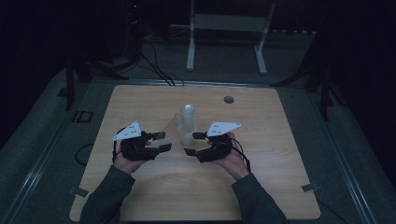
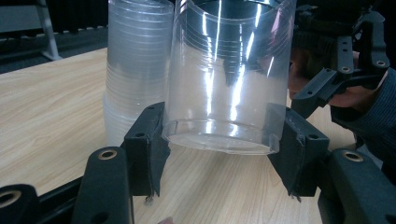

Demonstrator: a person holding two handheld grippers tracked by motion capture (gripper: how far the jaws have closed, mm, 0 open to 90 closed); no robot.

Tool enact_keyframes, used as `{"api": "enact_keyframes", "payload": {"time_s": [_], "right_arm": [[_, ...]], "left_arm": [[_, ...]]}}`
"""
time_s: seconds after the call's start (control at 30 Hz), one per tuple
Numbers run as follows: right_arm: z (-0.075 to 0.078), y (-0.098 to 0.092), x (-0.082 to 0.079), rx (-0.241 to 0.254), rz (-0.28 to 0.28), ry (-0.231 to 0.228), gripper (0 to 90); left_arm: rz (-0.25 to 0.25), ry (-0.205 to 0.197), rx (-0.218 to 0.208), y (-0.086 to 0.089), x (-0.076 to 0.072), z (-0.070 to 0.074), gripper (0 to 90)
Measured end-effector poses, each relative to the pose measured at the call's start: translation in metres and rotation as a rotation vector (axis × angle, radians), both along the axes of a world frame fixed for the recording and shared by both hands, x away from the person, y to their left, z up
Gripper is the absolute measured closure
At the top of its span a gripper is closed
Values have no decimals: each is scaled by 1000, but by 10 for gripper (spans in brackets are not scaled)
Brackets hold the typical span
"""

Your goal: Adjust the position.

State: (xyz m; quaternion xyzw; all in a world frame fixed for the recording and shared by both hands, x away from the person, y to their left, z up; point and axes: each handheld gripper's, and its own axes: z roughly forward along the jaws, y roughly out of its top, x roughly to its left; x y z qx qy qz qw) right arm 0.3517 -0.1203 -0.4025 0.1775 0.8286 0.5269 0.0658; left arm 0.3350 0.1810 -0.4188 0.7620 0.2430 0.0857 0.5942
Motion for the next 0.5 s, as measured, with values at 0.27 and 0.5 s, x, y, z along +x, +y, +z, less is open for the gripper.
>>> {"api": "enact_keyframes", "payload": {"time_s": [0.27, 0.5], "right_arm": [[7, 1, 2, 77, -9, 18, 212], [8, 4, 3, 121, 5, 34, 207]], "left_arm": [[-9, 4, -38, 0, 0, -1, 414], [-25, 8, -52, -1, -1, -2, 415]]}}
